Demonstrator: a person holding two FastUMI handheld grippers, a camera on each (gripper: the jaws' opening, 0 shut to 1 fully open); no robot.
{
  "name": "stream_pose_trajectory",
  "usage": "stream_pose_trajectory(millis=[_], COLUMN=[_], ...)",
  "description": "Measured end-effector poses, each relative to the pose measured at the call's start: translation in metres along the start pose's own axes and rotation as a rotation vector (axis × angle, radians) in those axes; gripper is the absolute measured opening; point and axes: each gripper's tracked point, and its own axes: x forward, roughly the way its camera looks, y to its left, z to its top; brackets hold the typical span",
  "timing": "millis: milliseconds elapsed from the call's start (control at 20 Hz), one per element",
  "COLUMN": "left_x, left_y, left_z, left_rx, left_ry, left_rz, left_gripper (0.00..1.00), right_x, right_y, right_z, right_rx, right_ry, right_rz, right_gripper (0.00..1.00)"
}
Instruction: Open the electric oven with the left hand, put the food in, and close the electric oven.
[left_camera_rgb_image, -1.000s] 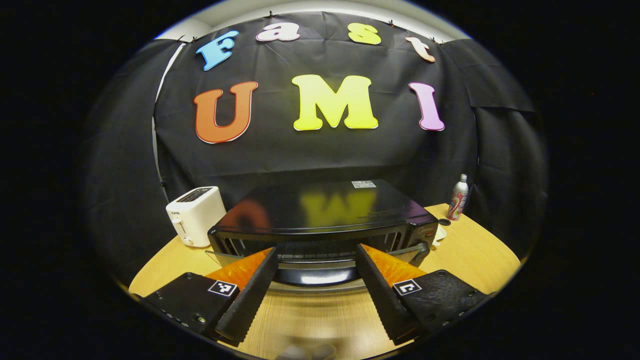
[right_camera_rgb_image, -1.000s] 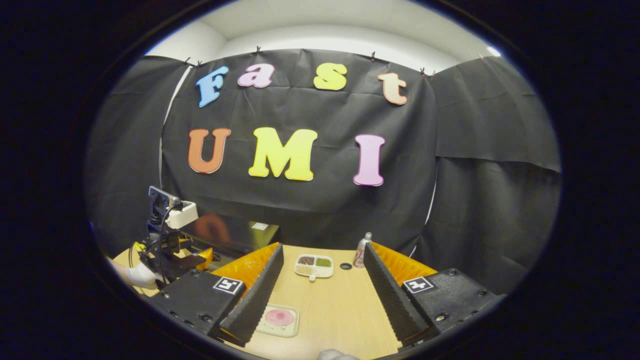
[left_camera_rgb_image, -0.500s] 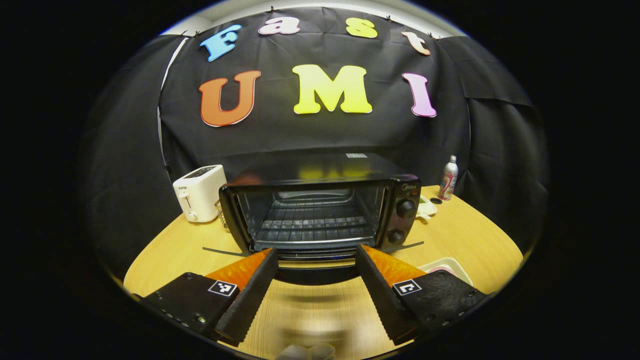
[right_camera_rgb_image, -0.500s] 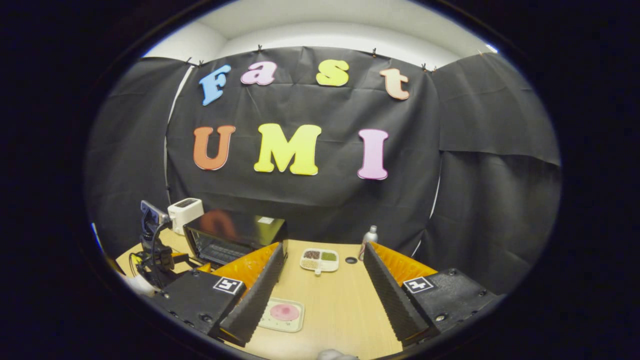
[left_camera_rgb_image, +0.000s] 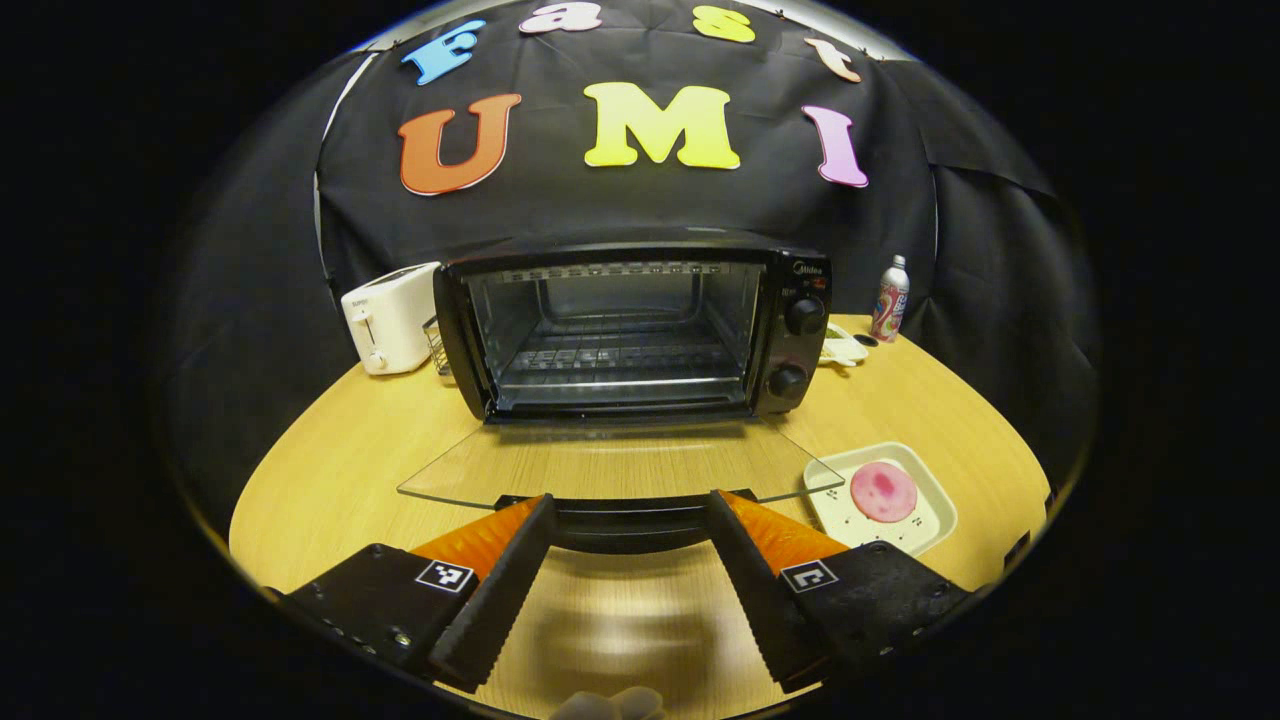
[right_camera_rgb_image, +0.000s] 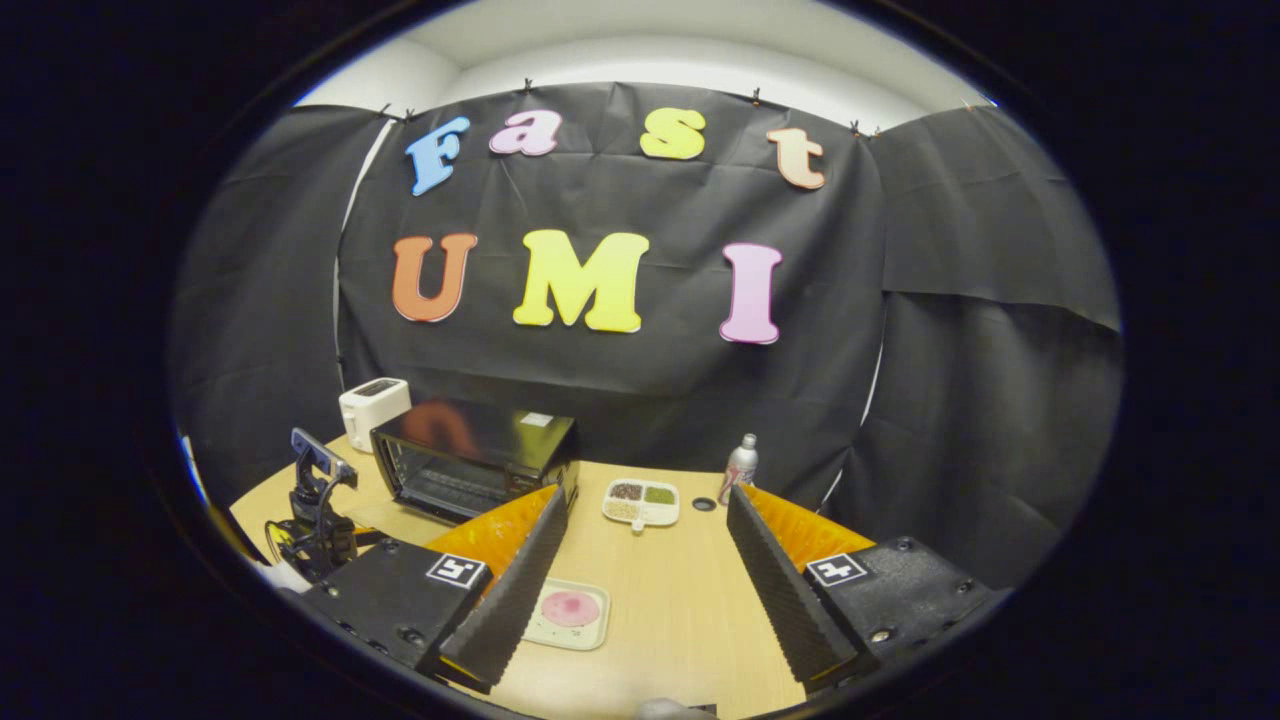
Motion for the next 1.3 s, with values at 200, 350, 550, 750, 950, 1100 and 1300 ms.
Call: stream_pose_trajectory(millis=[200, 350, 550, 750, 950, 1100, 1300], left_x=[0.011, 0.013, 0.012, 0.006, -0.014, -0.036, -0.068], left_y=[-0.002, 0.000, 0.003, 0.009, 0.019, 0.018, 0.011], left_z=[-0.030, -0.040, -0.038, -0.030, -0.007, 0.022, 0.064], left_rx=[-0.019, -0.040, -0.033, -0.015, 0.014, 0.034, 0.057], left_ry=[0.086, 0.126, 0.122, 0.089, 0.025, -0.050, -0.137], left_rz=[-0.004, -0.003, -0.007, 0.012, 0.037, 0.047, 0.055], left_gripper=[0.95, 0.95, 0.96, 0.96, 0.96, 0.96, 0.96], right_x=[-0.001, 0.000, 0.007, 0.024, 0.049, 0.066, 0.086], right_y=[-0.001, -0.003, 0.001, 0.002, 0.008, 0.016, 0.025], right_z=[-0.014, -0.023, -0.039, -0.072, -0.117, -0.159, -0.210], right_rx=[0.005, 0.002, 0.010, 0.028, 0.049, 0.092, 0.138], right_ry=[0.031, 0.051, 0.096, 0.171, 0.275, 0.373, 0.500], right_rz=[-0.013, -0.023, -0.020, -0.006, 0.037, 0.080, 0.134], right_gripper=[0.98, 0.98, 0.98, 0.99, 0.93, 0.92, 0.78])
